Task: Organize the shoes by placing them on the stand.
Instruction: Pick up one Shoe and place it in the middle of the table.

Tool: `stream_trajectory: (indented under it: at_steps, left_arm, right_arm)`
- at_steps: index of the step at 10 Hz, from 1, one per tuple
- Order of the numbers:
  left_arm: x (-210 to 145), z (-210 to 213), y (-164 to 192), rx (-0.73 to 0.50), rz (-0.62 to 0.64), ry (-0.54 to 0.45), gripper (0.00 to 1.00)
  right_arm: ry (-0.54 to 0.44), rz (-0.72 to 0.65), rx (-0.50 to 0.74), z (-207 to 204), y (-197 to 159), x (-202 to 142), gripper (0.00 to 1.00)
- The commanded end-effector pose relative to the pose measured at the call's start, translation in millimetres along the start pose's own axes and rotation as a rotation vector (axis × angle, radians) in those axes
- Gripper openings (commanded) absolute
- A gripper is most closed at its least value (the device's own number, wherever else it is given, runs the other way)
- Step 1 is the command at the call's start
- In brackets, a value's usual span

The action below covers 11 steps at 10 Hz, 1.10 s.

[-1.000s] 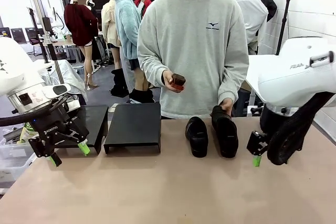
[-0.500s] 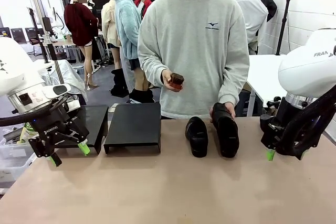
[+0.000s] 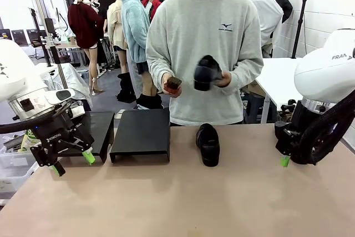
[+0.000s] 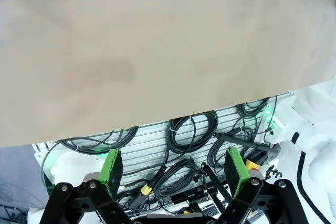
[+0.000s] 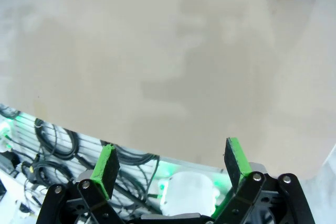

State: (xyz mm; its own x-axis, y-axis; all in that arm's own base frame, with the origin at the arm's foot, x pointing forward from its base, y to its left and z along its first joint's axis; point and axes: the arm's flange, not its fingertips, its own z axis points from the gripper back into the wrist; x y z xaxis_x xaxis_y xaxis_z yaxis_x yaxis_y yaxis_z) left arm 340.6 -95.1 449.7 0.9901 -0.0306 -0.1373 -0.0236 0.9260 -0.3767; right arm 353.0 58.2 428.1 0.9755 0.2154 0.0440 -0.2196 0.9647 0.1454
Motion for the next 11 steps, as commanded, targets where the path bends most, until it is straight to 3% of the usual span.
stream_trajectory:
  at_steps: [1, 4, 7, 10, 11]
  left_arm:
    - [-1, -1, 1, -0.003, 0.0, 0.006, 1.0]
    - [-1, -1, 1, -0.003, 0.0, 0.006, 1.0]
    - [-1, -1, 1, -0.003, 0.0, 0.006, 1.0]
    - [-1, -1, 1, -0.003, 0.0, 0.006, 1.0]
    - [-1, -1, 1, -0.003, 0.0, 0.006, 1.0]
  right_arm:
    - [-0.114, 0.155, 0.02, 0, -23, 30, 1.0]
    - [-0.107, 0.144, 0.01, -14, -59, 118, 1.0]
    - [-0.041, 0.139, 0.042, -33, -59, 181, 1.0]
    - [0.026, 0.069, -0.008, -28, -63, 217, 1.0]
    - [0.068, -0.031, -0.016, -26, -60, 220, 1.0]
